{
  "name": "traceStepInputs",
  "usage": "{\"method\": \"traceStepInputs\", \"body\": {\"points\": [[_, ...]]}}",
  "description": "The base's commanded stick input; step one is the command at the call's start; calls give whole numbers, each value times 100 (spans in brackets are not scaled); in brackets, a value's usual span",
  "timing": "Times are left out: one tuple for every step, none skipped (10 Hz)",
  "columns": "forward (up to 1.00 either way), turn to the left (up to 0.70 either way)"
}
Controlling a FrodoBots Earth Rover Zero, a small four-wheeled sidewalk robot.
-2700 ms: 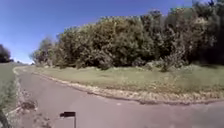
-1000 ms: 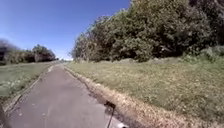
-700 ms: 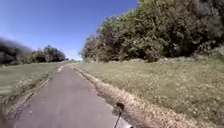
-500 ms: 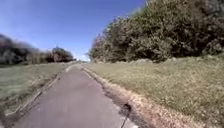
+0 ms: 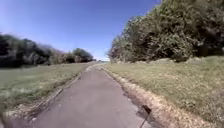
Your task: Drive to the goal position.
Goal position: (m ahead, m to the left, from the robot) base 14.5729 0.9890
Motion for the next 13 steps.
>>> {"method": "traceStepInputs", "body": {"points": [[0, 45], [0, 45], [0, 45], [0, 45], [0, 36], [0, 4], [46, 0], [85, 0], [85, 0], [85, 0], [85, 0], [85, 0], [85, 0]]}}
